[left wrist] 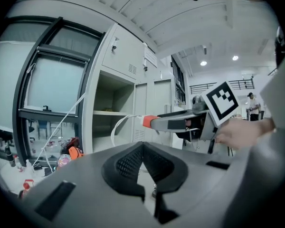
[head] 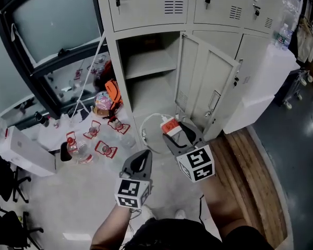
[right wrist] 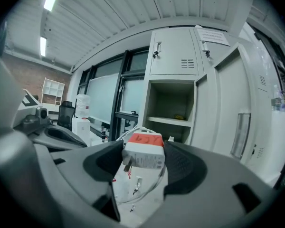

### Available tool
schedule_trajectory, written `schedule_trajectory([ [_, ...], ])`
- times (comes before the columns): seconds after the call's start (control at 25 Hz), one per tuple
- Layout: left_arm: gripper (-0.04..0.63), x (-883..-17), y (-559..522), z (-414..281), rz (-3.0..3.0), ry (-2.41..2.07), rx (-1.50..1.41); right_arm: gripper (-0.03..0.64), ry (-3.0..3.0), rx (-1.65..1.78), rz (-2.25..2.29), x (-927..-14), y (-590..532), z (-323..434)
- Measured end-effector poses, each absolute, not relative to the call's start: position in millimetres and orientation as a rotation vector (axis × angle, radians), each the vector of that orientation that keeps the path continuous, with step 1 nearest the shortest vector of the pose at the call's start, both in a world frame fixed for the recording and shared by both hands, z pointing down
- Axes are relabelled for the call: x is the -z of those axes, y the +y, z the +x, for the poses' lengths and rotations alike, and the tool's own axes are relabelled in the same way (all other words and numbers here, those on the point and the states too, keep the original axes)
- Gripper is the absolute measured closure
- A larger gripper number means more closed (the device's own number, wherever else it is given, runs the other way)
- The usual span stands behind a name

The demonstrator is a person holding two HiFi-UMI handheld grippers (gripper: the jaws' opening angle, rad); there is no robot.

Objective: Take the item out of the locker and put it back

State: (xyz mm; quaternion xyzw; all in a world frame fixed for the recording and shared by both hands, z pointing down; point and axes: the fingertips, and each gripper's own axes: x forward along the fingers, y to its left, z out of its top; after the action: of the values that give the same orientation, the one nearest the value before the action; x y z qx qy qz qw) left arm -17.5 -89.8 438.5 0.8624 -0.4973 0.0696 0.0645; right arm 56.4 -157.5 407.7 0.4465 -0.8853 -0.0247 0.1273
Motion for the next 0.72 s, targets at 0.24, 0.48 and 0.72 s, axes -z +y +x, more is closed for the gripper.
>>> schedule_trajectory([
  [0.24, 0.592, -436.8, -64.5, 12.6, 2.567, -1.586, -0.209, 0.35, -2.623, 0.089, 1.216, -408.7, -135.2, 78.2],
  [0.48, 0.592, -438.3, -44.3, 34.8, 2.528, -1.648, -0.198, 0.348, -2.665, 0.091, 1.152, -411.5, -116.2, 94.7],
  [0.72, 0.592, -446.0, -37.6, 46.3, 2.502, -1.682, -0.223, 0.35, -2.687, 0.085, 1.115, -418.4, -110.9, 104.2],
])
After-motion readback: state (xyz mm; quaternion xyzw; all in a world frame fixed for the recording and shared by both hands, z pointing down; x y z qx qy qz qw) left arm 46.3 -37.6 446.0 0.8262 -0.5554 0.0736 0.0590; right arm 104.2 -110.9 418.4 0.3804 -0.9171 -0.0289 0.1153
